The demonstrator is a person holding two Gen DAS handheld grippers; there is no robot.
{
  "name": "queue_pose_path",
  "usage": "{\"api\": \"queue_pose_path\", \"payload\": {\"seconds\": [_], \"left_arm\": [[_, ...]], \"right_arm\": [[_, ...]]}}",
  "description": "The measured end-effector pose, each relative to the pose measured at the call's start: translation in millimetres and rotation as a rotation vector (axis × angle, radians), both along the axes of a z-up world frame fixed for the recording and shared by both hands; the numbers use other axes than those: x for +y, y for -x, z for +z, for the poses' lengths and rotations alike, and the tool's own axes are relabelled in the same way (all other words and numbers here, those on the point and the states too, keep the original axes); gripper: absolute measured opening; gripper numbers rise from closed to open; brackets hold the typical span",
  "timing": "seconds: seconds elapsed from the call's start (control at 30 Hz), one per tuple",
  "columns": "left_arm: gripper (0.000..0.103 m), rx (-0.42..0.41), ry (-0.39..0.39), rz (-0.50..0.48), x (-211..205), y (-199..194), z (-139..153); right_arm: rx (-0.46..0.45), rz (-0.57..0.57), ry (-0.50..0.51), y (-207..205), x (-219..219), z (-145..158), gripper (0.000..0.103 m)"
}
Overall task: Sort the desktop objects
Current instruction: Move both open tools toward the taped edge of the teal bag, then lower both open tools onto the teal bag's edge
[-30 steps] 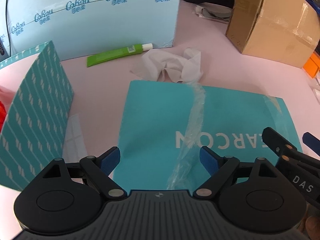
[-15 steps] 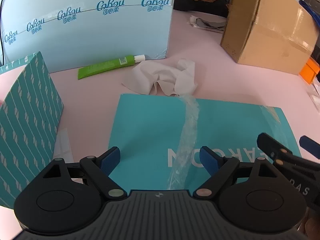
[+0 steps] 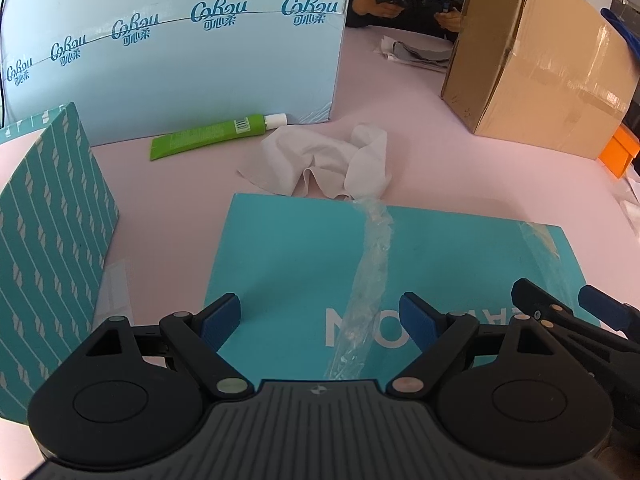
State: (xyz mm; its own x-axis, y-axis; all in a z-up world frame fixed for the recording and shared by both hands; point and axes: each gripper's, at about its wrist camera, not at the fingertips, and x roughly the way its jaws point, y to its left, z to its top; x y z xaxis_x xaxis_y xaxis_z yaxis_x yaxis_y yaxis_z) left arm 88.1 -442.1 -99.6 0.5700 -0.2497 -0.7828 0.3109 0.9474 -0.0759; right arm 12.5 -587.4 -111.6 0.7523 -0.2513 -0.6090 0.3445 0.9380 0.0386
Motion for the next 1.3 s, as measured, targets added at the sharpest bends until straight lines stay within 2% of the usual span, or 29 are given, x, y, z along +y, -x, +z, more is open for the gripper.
{"api": "queue_pose_path", "payload": {"seconds": [0.43, 0.8, 1.03, 1.3], "left_arm": [[0.085, 0.002, -0.026, -0.015, -13.1, 0.1, 1.9], [0.085, 0.021, -0.074, -0.013, -22.5, -7.0, 0.8], [0.085, 0.061, -0.090, -0.011, -25.0, -16.6, 7.6], [0.085, 0.204, -0.103, -0.029, -32.2, -31.2, 12.1]], "right_arm": [[0.006, -0.034, -0.022, 8.9, -1.8, -0.1, 0.076], [0.008, -0.039, 0.005, -9.2, 0.1, 9.9, 0.076], [0.023, -0.052, -0.003, -20.1, -1.1, 20.4, 0.076], [0.101, -0.109, -0.149, -31.1, -19.6, 32.5, 0.076]]}}
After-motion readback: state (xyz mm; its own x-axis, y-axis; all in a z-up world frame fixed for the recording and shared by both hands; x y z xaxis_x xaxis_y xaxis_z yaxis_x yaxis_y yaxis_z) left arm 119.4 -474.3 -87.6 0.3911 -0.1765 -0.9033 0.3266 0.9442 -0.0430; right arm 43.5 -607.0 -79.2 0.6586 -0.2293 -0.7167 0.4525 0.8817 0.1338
